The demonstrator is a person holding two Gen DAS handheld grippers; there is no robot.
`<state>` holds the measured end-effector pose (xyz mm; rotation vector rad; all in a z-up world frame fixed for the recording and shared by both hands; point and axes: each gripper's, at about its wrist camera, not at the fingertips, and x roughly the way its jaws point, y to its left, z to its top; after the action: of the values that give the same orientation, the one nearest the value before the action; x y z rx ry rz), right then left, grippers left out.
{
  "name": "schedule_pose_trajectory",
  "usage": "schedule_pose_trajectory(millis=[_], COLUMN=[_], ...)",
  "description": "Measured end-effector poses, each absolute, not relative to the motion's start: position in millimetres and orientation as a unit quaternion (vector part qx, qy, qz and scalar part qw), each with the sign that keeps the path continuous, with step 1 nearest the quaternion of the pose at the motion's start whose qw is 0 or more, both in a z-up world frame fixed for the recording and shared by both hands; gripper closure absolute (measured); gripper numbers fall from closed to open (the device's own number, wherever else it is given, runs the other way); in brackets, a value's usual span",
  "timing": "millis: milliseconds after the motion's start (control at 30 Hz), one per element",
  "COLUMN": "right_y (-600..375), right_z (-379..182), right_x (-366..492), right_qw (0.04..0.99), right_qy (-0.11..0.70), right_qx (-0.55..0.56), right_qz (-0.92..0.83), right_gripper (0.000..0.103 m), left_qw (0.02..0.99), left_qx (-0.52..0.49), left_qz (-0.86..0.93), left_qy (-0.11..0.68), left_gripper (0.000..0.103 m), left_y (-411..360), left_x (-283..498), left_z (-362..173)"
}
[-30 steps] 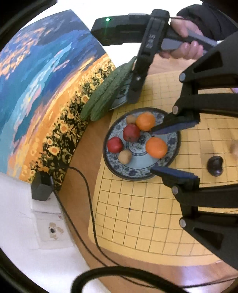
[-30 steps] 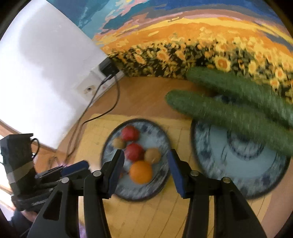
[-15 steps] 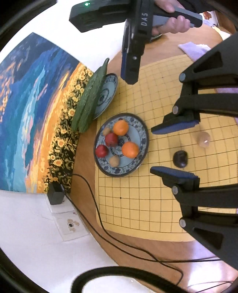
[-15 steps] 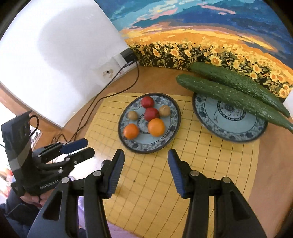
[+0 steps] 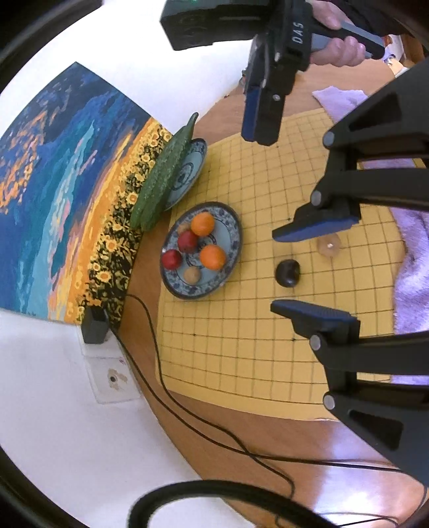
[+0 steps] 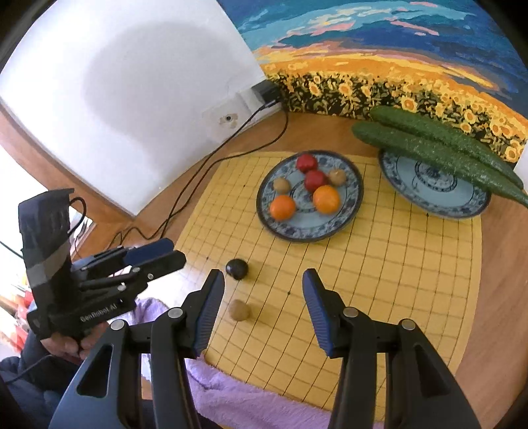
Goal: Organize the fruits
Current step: 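Withdraw both grippers toward the dark plum and the last kiwi, then grasp the dark plum with the left gripper while the right gripper grasps the last kiwi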
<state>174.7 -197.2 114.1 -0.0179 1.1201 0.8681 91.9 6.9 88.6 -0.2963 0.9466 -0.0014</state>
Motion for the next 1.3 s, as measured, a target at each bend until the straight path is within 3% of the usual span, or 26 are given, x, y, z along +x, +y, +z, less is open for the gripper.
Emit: schedule_pose_trajectory(millis=[900,1300], right_y=[-186,-190], right_z=[27,14], right_x=[110,103], right_qw=[0.732,0.729], right_qy=[0.568,0.574], right_qx=[-0.03,-0.026], right_qz=[0.375,0.371], right_gripper=[0.052,0.052], left_qw=[0.855,0.851], left_qx=[-0.152,-0.181], left_qz=[-0.013,-0.026], left_qy=[0.496,0.492], left_gripper=[0.066,0.065], left_y=[7,8], left_x=[33,24], left_z=[27,7])
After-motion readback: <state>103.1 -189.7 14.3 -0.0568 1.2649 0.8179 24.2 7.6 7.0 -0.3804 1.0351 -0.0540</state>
